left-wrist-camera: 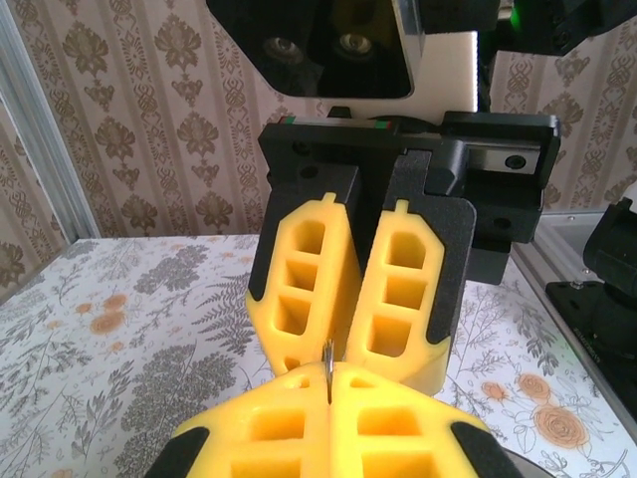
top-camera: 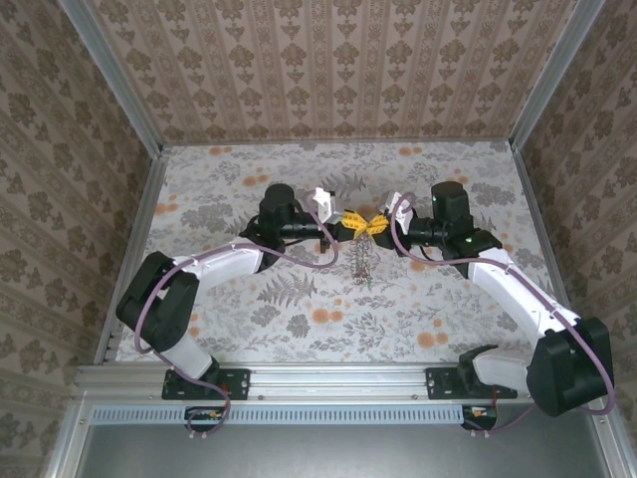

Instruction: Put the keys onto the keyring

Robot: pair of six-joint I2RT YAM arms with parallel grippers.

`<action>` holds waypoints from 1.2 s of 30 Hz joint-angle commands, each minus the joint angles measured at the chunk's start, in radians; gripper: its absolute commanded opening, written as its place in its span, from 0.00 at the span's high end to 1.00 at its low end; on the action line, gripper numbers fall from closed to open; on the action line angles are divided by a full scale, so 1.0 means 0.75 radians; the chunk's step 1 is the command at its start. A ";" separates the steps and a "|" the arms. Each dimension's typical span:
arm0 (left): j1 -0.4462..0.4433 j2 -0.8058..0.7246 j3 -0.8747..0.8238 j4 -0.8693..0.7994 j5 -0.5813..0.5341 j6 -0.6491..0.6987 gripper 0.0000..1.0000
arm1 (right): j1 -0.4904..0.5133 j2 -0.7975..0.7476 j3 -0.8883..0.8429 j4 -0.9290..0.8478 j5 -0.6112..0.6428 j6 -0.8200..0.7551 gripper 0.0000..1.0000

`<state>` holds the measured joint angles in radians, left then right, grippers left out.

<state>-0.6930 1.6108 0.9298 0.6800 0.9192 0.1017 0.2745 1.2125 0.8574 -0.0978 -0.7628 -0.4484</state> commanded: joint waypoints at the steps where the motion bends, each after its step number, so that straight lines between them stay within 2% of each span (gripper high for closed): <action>1: -0.012 -0.043 0.021 -0.077 0.013 0.087 1.00 | -0.005 -0.054 0.008 -0.017 0.050 -0.020 0.80; 4: -0.013 -0.051 0.026 -0.143 0.002 0.133 1.00 | -0.004 -0.088 0.015 -0.047 0.066 -0.041 0.78; 6: -0.013 -0.053 0.026 -0.138 -0.008 0.133 1.00 | -0.003 -0.091 0.025 -0.092 0.095 -0.072 0.74; 11: -0.015 -0.056 0.026 -0.135 -0.029 0.134 1.00 | -0.004 -0.089 0.020 -0.177 0.175 -0.109 0.72; 17: -0.016 -0.058 0.033 -0.136 -0.022 0.136 1.00 | -0.003 -0.114 -0.075 -0.082 0.092 -0.004 0.68; 32: -0.023 -0.053 0.048 -0.130 -0.023 0.132 1.00 | 0.038 0.070 -0.109 0.156 0.081 0.126 0.66; 36: -0.023 -0.053 0.045 -0.133 -0.027 0.131 1.00 | 0.043 0.066 -0.113 0.148 0.107 0.136 0.66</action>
<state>-0.7013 1.6100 0.9306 0.5568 0.8856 0.1799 0.2989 1.2633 0.7815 -0.0238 -0.6773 -0.3698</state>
